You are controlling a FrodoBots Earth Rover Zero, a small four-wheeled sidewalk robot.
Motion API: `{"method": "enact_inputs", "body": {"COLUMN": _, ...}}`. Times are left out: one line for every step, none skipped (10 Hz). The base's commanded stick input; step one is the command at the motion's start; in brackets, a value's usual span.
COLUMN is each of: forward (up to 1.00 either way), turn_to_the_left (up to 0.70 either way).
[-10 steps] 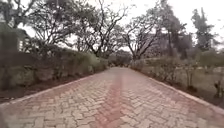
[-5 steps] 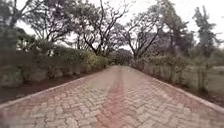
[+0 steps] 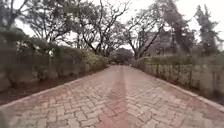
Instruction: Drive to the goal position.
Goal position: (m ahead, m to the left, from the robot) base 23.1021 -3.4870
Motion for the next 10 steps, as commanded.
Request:
{"method": "enact_inputs", "body": {"forward": 0.69, "turn_to_the_left": 0.0}}
{"method": "enact_inputs", "body": {"forward": 0.69, "turn_to_the_left": 0.0}}
{"method": "enact_inputs", "body": {"forward": 0.69, "turn_to_the_left": 0.0}}
{"method": "enact_inputs", "body": {"forward": 0.69, "turn_to_the_left": 0.0}}
{"method": "enact_inputs", "body": {"forward": 0.69, "turn_to_the_left": 0.0}}
{"method": "enact_inputs", "body": {"forward": 0.69, "turn_to_the_left": 0.0}}
{"method": "enact_inputs", "body": {"forward": 0.69, "turn_to_the_left": 0.0}}
{"method": "enact_inputs", "body": {"forward": 0.69, "turn_to_the_left": 0.0}}
{"method": "enact_inputs", "body": {"forward": 0.69, "turn_to_the_left": 0.0}}
{"method": "enact_inputs", "body": {"forward": 0.69, "turn_to_the_left": 0.0}}
